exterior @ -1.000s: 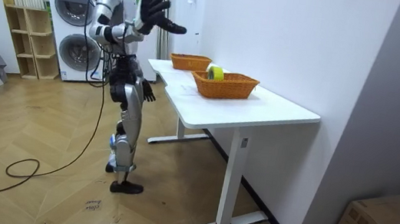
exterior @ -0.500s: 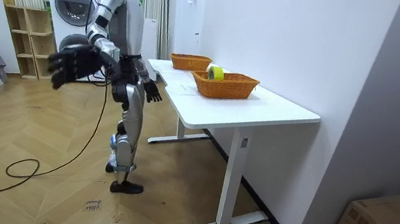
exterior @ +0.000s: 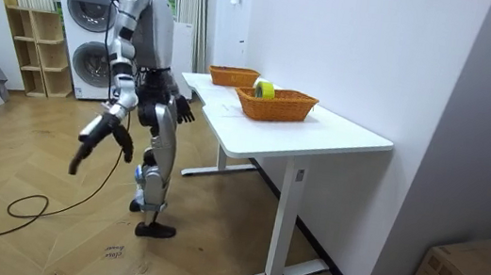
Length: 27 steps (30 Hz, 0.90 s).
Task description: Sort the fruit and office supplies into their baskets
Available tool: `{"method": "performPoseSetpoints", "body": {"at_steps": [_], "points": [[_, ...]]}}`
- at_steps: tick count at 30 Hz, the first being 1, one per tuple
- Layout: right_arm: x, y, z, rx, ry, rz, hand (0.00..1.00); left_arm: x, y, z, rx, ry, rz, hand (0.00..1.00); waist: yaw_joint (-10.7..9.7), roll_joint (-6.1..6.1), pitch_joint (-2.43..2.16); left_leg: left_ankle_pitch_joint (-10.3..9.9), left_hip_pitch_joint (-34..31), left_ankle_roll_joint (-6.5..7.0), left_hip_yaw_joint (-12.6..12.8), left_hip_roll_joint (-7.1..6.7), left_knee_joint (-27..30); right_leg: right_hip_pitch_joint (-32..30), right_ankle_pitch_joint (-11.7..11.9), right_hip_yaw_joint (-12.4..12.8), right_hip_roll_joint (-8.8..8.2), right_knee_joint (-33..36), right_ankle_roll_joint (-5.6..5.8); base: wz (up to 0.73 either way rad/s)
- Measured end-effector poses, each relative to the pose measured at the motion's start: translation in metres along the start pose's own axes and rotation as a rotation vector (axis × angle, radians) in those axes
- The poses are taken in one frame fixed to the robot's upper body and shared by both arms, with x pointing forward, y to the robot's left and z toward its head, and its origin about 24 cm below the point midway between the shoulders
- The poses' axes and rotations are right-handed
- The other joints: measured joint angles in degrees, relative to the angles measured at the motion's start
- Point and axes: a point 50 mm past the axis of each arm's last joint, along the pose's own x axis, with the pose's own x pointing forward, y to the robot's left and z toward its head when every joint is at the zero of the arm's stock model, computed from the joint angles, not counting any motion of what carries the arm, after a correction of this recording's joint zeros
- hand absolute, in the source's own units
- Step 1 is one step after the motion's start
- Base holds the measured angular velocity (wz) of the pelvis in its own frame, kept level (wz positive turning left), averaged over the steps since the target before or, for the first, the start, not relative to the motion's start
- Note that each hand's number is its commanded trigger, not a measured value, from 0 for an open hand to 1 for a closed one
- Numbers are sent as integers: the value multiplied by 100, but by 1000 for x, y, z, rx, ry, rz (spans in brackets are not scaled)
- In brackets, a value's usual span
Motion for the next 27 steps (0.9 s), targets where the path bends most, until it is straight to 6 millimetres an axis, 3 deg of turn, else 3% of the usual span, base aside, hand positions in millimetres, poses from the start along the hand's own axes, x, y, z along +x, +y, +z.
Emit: {"method": "performPoseSetpoints", "body": {"at_steps": [4,8,10,16,27], "points": [[-8,8,-30,-242,11,161,0,-2,-3,-7,19,20,-8,0,166,37,-6,-30,66,-15,-52,12,9,104,-20,-12,23,-33,-6,3],[-15,17,-41,-472,-49,308,0,-2,-5,-7,45,19,-14,0,381,80,-4,-40,92,-12,-77,16,50,170,9,-36,21,-137,0,2],[-24,31,-42,-557,-82,416,0,-2,-8,-5,56,17,-22,0,405,100,2,-58,84,-1,-216,12,56,237,19,-145,5,-214,10,22],[-42,59,-41,-671,-141,618,0,-4,-14,-6,80,14,-39,0,633,155,14,-63,93,-2,-387,13,57,369,29,-303,-9,-340,15,16],[-60,75,-49,-804,-190,783,0,-10,-24,-21,84,66,-62,0,798,154,29,-60,43,-5,-578,2,96,514,23,-469,-68,-446,21,8]]}}
